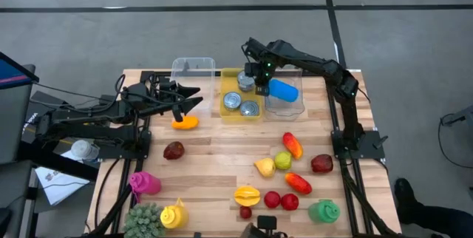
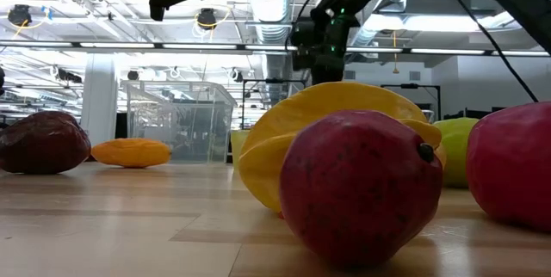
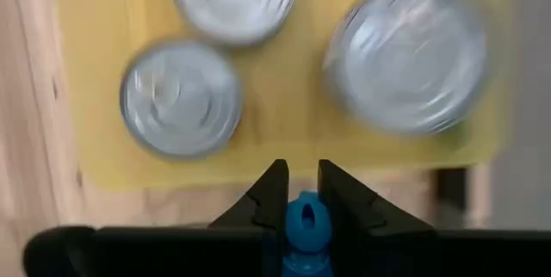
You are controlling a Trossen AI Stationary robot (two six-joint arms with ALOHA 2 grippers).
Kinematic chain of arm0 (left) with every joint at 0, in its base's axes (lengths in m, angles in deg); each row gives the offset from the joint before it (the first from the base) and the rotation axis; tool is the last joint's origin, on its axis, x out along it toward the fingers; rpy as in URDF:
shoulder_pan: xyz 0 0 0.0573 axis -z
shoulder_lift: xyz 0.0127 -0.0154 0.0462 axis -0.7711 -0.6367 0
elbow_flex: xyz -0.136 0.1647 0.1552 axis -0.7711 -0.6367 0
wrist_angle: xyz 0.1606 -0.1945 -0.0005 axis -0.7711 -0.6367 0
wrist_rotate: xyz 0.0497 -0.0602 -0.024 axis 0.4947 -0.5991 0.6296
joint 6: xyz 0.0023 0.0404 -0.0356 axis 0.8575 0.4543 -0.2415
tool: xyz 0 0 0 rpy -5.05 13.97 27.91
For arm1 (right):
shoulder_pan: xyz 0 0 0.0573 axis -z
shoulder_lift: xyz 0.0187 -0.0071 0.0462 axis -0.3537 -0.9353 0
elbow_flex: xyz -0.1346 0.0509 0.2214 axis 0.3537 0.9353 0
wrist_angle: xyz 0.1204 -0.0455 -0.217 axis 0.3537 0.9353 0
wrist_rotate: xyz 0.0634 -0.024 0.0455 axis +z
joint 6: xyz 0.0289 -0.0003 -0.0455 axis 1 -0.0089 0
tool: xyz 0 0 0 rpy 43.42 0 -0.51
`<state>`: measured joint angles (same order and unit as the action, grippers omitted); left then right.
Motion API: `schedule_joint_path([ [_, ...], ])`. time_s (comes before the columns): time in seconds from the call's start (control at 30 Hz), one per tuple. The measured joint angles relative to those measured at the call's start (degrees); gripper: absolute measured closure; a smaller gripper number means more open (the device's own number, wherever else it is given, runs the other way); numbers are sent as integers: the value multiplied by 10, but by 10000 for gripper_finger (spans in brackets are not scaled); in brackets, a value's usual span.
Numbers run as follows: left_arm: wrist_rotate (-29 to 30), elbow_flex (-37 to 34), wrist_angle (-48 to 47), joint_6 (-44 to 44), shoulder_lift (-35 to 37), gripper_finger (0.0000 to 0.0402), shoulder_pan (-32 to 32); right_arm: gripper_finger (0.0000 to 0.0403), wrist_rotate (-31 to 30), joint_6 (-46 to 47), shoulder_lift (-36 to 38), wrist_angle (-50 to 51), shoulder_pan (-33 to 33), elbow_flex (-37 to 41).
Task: Pick & Place Food Item
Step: Put the blue tumbler into the transparent bin
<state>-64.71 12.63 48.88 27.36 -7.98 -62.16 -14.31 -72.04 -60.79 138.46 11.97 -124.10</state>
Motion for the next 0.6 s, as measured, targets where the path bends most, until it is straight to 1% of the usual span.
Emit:
schedule_joint_path([
  [0.2, 0, 0, -3, 0, 0, 128, 0, 358, 3, 6, 92, -55, 3, -2],
  [0.27, 0, 0, -2, 0, 0, 128, 0, 358, 21, 16, 130, -72, 13, 2],
  [0.33, 0, 0, -2, 0, 0, 128, 0, 358, 55, 34, 174, -96, 32, 19],
  [0.4, 0, 0, -2, 0, 0, 128, 0, 358, 85, 59, 218, -131, 54, 60],
  [0.5, 0, 0, -2, 0, 0, 128, 0, 358, 91, 88, 286, -216, 79, 160],
  [0.6, 0, 0, -2, 0, 0, 128, 0, 358, 93, 138, 351, -373, 96, 291],
])
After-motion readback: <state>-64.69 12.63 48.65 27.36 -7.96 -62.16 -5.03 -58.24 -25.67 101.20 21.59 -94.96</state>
